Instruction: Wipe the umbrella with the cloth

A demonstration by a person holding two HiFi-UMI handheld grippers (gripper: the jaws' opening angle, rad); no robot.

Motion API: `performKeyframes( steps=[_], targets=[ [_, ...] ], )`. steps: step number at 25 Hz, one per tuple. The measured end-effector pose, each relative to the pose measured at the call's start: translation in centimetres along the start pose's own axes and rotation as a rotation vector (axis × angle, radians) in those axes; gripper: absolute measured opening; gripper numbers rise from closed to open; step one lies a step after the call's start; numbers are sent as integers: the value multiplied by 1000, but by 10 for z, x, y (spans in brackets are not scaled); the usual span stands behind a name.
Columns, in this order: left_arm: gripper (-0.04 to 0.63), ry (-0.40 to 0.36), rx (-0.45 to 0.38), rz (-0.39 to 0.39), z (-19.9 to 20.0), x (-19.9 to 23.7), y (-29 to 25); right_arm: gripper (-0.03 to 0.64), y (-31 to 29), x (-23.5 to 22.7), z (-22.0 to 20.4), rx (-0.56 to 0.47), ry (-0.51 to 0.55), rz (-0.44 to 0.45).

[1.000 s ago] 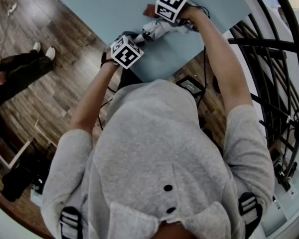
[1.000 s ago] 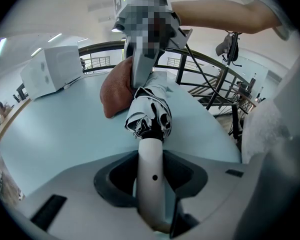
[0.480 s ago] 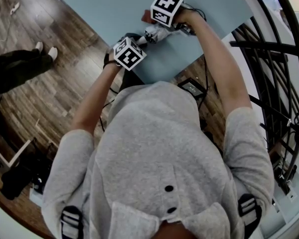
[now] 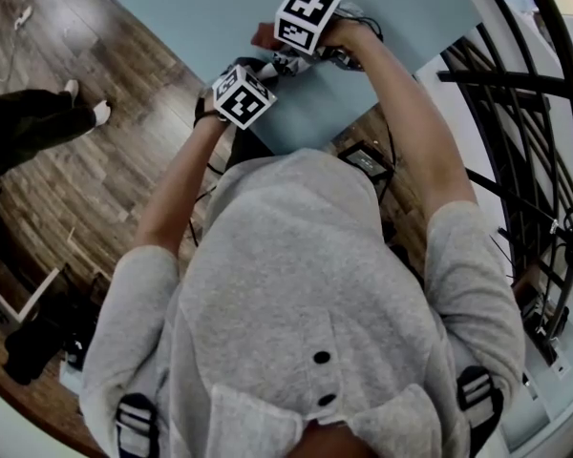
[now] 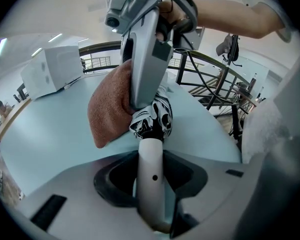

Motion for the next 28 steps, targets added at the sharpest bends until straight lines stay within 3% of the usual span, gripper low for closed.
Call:
performKeyframes(
  steps=[8, 20, 28],
  targets=[
    [160, -3, -5, 1, 1, -4, 0, 75, 5, 20, -22, -76, 7, 17],
    [160, -8, 1, 4, 0, -2, -2, 75, -1, 21, -69, -195, -109, 138],
    [160, -10, 3, 3, 2, -2, -1, 75, -22, 21, -94, -131, -116, 143]
  ],
)
Point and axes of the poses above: the fingertips, and each gripper's own axes: y backward along the fingers, x to its left, z out of its top, the point moved 9 cm from there along y, backward along the fingers, and after that the axes turned 10 degrees about x, right-handed, at the moved point
